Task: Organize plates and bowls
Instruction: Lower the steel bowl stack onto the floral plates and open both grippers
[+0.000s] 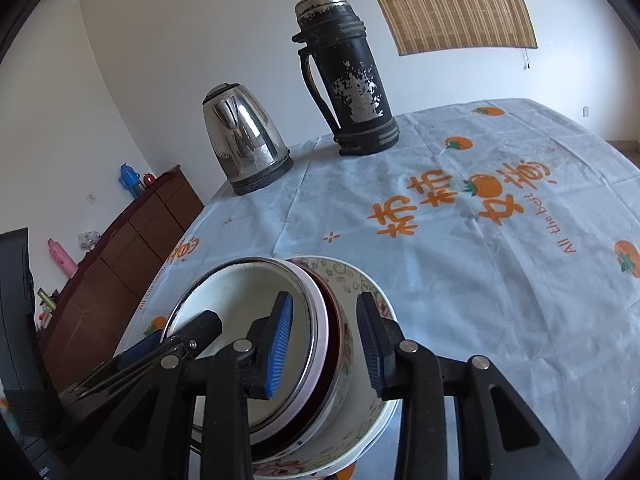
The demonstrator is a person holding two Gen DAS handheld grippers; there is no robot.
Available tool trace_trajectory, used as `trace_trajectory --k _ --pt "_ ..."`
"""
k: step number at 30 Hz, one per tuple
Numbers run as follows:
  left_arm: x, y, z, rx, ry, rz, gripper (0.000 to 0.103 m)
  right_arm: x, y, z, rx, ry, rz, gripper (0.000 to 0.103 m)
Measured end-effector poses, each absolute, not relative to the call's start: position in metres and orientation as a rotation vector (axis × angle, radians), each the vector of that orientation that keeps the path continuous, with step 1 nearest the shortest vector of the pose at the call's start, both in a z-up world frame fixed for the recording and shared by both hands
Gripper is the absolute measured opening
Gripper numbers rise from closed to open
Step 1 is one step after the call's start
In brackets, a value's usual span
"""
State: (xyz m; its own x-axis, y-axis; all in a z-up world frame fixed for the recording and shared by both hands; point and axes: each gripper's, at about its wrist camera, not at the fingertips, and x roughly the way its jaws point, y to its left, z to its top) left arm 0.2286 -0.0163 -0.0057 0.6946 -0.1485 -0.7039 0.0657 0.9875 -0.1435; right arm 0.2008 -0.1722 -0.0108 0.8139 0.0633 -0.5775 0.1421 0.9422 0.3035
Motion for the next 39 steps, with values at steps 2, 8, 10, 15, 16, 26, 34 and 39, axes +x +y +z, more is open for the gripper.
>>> trace_trajectory --k 2,8,10,15,16,26,34,39 --pt "0.227 -0.017 -0.003 -0.091 0.768 -0.097 0.076 0.196 -0.171 -0.008 0.323 0.581 -0.054 0.037" --pt "0.226 -0.012 -0.001 -0.083 0.725 -0.048 0.092 0.184 -0.177 -0.008 0.345 0.522 -0.076 0.055" --pt "0.225 -0.013 -0.003 -0.079 0.722 -0.052 0.093 0.182 -0.179 -0.010 0.346 0.511 -0.080 0.057" --pt "0.221 -0.022 -0.003 -0.058 0.686 -0.071 0.096 0.173 -0.182 -0.010 0.324 0.478 -0.114 0.057" --pt "0.219 -0.023 -0.003 -0.057 0.677 -0.068 0.098 0.171 -0.183 -0.010 0.328 0.474 -0.114 0.057" --pt "0.215 -0.023 -0.010 -0.053 0.645 -0.039 0.100 0.166 -0.183 -0.015 0.328 0.477 -0.108 0.057" --pt "0.220 -0.025 -0.018 -0.019 0.699 -0.049 0.100 0.165 -0.180 -0.016 0.317 0.487 -0.100 0.057" --pt "0.221 -0.024 -0.021 -0.023 0.720 -0.051 0.100 0.167 -0.181 -0.016 0.317 0.494 -0.103 0.057"
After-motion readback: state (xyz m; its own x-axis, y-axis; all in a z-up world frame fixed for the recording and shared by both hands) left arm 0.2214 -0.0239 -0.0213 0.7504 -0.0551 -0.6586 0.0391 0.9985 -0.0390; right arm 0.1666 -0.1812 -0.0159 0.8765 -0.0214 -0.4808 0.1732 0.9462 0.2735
